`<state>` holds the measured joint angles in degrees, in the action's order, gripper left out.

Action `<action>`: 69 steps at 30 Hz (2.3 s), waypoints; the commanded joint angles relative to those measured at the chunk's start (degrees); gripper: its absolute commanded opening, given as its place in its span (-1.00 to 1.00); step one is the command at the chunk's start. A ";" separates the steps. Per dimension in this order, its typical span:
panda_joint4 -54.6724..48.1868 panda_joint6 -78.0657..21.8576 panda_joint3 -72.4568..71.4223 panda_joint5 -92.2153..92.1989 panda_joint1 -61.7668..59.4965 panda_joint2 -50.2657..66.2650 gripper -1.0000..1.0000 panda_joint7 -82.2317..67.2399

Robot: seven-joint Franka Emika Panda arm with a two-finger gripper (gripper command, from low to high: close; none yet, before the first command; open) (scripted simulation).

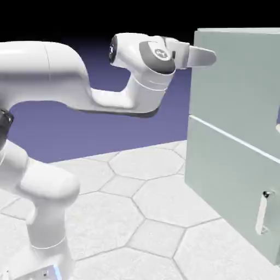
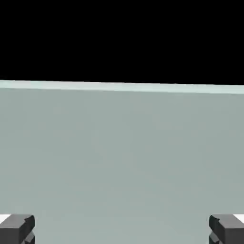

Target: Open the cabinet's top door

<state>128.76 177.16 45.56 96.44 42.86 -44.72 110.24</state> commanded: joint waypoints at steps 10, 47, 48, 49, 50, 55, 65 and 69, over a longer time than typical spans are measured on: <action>-8.33 0.82 11.78 24.93 10.90 -3.12 0.00 17.52; -14.21 -7.15 27.06 68.19 20.78 -1.72 -1.00 55.78; -12.54 -8.02 25.63 67.46 18.70 -1.48 -1.00 55.74; -10.91 -8.86 24.16 66.74 16.63 -1.24 -1.00 55.74; -9.31 -9.67 22.68 66.02 14.55 -1.04 -1.00 55.76; -1.82 -13.30 14.84 62.15 4.17 -0.47 -1.00 55.76; 11.03 -18.27 -2.54 53.08 -16.60 -1.59 -1.00 55.84; 15.84 -19.58 -10.11 48.16 -24.91 -3.39 -1.00 55.18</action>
<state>144.58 157.63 35.46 144.69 17.95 -48.11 165.42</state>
